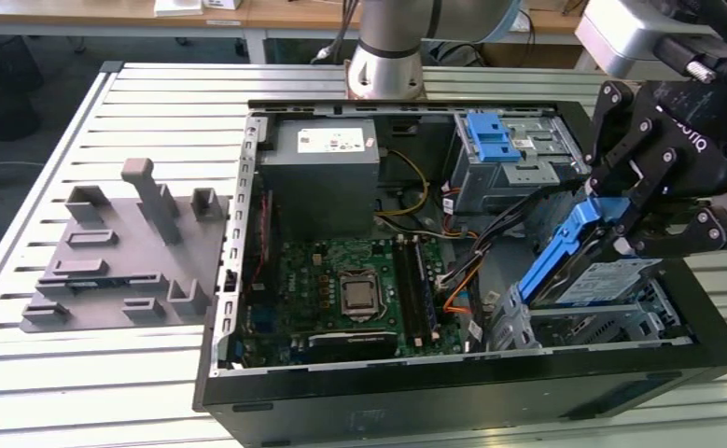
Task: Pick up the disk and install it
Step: 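Insert the disk into the insertion slot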
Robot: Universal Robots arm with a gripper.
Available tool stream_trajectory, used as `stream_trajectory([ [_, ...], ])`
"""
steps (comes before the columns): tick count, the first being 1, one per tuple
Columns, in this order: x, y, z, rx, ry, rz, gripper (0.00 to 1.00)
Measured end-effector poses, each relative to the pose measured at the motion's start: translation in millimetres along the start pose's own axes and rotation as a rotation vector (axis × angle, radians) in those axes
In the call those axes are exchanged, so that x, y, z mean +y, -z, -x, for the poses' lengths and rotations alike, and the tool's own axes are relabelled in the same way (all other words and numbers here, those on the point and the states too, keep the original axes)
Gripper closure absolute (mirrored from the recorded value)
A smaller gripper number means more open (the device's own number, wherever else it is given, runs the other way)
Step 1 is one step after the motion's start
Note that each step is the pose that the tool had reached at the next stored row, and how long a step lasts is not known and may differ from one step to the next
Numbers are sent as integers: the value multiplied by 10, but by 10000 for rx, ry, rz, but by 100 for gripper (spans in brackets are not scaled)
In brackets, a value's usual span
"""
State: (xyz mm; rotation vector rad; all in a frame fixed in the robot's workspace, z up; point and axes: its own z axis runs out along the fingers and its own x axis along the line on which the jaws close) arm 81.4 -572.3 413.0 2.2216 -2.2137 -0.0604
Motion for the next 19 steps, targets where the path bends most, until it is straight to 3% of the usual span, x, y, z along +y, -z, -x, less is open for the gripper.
stream_trajectory([
  [1, 0, -1, 0, 1, 0, 1, 57],
  [3, -1, -31, -1, -6, 0, 0, 57],
  [4, -1, -48, -1, -5, 0, 1, 50],
  [8, -4, -121, -3, -3, -1, 1, 50],
  [11, -6, -175, -4, -2, 0, 1, 58],
  [13, -8, -211, -5, -3, 0, 1, 70],
  [15, -9, -243, -6, -3, 0, 0, 76],
  [16, -9, -251, -5, -3, 0, 1, 76],
  [17, -9, -251, -6, -2, 0, 1, 82],
  [19, -9, -252, -6, 0, 0, 1, 82],
])
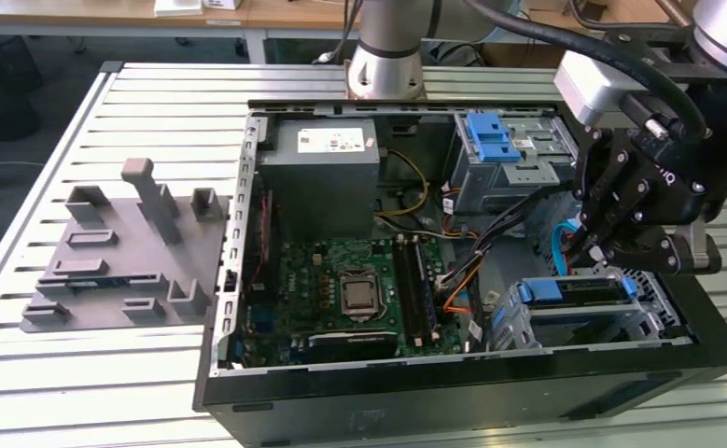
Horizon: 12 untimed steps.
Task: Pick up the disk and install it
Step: 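Insert the disk into the insertion slot, then insert the first disk wire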
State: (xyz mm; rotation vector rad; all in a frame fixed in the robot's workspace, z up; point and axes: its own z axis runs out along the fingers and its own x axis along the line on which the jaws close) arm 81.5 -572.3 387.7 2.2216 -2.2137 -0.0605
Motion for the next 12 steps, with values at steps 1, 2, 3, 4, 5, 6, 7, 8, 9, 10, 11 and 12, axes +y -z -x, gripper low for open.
stream_trajectory([
  [1, 0, -2, 0, -2, 0, 0, 82],
  [2, 0, -3, 0, -1, 0, 0, 82],
  [3, 0, -3, 0, -2, 0, 0, 82],
  [4, -2, -57, -2, -2, 0, 0, 82],
  [5, -10, -63, -2, -2, 0, 0, 82],
  [6, -10, -63, -2, -2, 0, 0, 82],
  [7, -10, -63, -2, -3, 0, 0, 82],
  [8, -11, -63, -2, -2, 0, 0, 82],
  [9, -11, -63, -2, -2, 0, 0, 82],
  [10, -11, -63, -2, -2, 0, 0, 82],
  [11, -11, -63, -2, -3, 0, 0, 82],
  [12, -11, -63, -2, -3, -1, 0, 82],
])
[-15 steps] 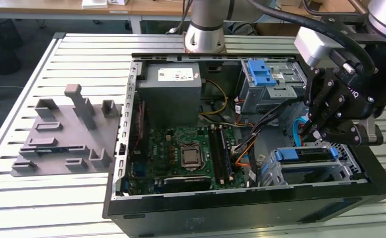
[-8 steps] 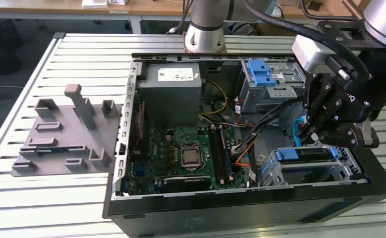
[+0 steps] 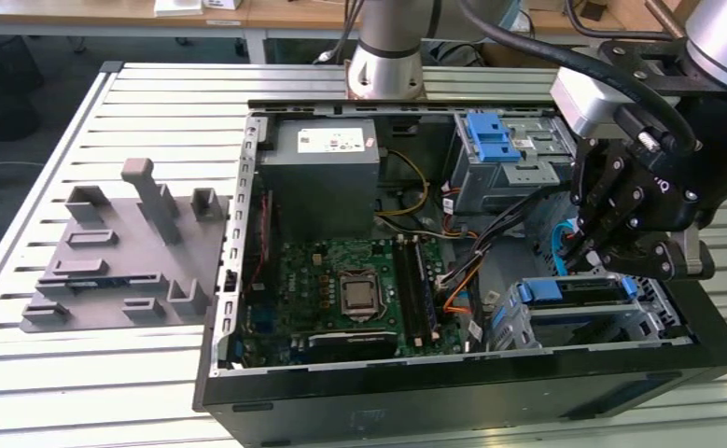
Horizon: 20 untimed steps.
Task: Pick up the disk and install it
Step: 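Insert the first disk wire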
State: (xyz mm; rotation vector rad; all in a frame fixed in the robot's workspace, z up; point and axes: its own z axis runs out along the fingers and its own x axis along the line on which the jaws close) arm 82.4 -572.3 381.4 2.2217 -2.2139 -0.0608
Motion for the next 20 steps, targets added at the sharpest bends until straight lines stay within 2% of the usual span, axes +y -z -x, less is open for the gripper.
stream_trajectory([
  [3, -1, 0, 0, 0, 0, 0, 82],
  [6, -36, 0, -1, -1, 1, 0, 82],
  [8, -98, 2, 0, 1, 0, 0, 82],
  [16, -452, 2, 38, -2, 1, 0, 82],
  [20, -551, -2, 94, 0, 1, 0, 82],
])
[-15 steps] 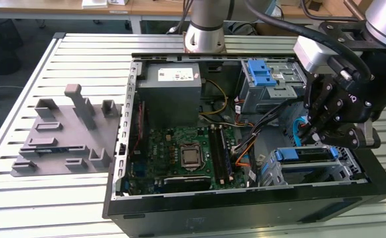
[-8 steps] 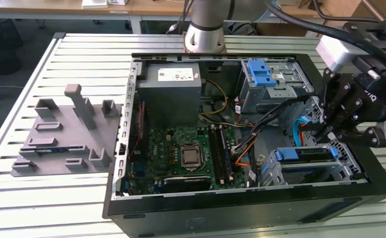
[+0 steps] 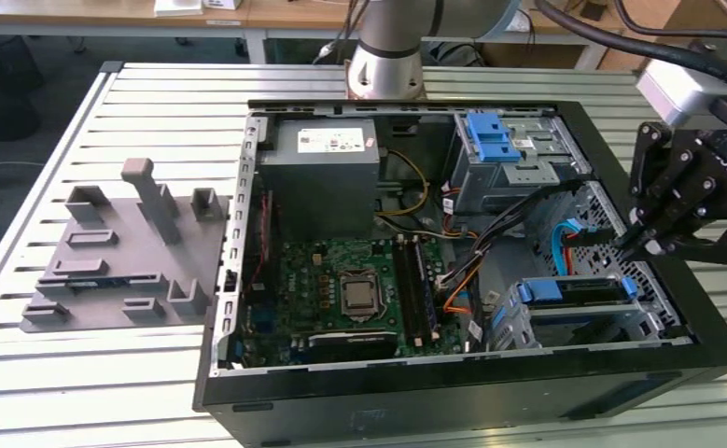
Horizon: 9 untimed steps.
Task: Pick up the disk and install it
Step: 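Insert the first disk wire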
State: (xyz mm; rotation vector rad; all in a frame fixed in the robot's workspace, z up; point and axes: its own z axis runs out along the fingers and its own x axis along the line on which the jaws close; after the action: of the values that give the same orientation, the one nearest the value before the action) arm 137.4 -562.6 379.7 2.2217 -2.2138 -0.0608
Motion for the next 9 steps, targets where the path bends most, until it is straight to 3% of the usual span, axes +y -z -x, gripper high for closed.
stream_trajectory([
  [6, -12, -11, 191, -1, 0, -12, 82],
  [9, -12, -25, 245, -1, 2, -82, 82],
])
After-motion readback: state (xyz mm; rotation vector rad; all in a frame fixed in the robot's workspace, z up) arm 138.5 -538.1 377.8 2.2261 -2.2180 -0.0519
